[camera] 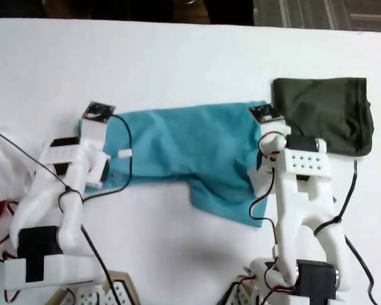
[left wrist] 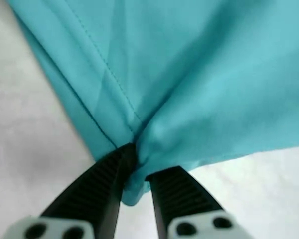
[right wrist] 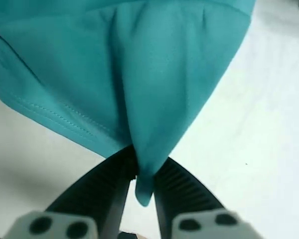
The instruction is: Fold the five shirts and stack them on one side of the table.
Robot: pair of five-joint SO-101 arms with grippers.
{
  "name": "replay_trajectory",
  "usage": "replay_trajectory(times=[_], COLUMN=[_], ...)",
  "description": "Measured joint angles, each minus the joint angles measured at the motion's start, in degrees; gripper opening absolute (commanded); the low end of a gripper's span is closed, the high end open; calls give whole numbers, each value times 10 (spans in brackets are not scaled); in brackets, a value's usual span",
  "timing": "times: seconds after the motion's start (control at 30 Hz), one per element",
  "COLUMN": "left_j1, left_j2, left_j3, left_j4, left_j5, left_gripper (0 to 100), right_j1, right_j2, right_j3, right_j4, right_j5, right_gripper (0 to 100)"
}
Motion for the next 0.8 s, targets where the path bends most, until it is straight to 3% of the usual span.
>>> replay_trajectory(times=[0.17,0.33,0.5,0.6,0.7,0.73,0.8], left_j1=[-7,-42,-82,-91,-80,-75,-63], left_j2=[0,0,0,0,1,5,29], left_j3=[0,-45,-178,-246,-275,-281,-289], left_j4=[4,54,118,127,123,119,108], left_j5=[0,0,0,1,1,1,8], left_gripper=[212,203,202,129,16,28,23], right_j1=[0,0,0,0,-3,-6,-20], right_j2=[0,0,0,0,0,0,2], right_j3=[0,-30,-139,-208,-251,-259,-271], right_j4=[0,25,77,87,75,69,53], right_j5=[33,35,35,35,35,35,35], right_gripper=[166,177,176,157,57,18,33])
